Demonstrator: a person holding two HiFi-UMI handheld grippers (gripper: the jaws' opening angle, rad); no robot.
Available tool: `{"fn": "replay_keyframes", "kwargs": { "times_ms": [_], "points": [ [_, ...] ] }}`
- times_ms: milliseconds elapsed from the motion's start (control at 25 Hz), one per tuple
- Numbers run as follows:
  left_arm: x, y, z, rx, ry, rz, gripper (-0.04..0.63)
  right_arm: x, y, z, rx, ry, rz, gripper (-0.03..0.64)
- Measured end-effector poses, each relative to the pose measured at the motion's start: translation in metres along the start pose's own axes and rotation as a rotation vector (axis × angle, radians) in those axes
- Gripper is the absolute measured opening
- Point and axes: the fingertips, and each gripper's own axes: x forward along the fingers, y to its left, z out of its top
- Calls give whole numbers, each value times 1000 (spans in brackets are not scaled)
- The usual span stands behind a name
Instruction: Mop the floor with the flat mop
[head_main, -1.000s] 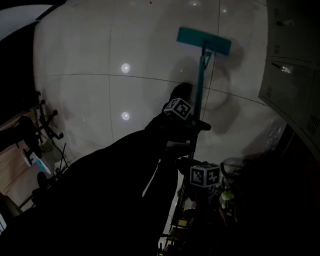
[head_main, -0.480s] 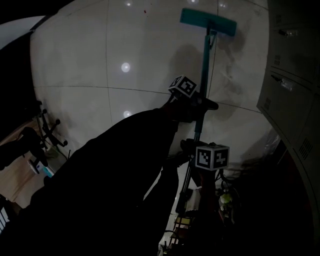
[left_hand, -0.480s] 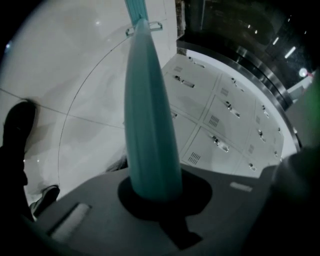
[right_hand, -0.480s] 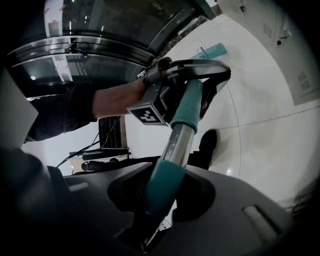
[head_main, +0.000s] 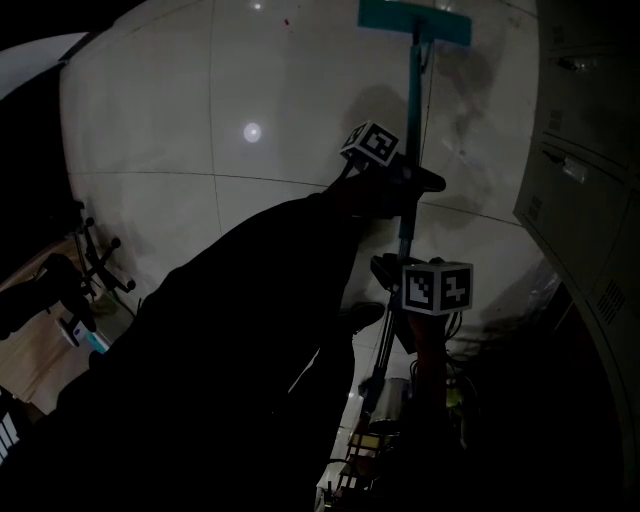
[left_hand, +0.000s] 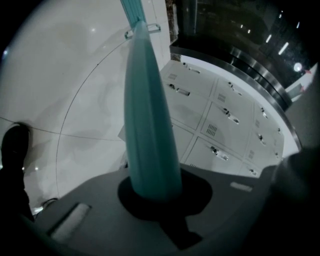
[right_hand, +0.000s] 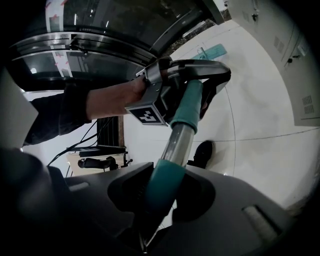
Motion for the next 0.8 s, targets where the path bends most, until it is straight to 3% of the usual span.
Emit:
{"fn": "replay_keyframes", "kwargs": {
  "times_ms": [320, 800],
  "points": [
    [13, 14, -86, 0, 30, 9, 21, -8, 8, -87, -13, 0, -12, 112],
    [46, 87, -286, -19, 31, 26, 21, -6, 5, -303, -24, 25, -6, 114]
  ]
}}
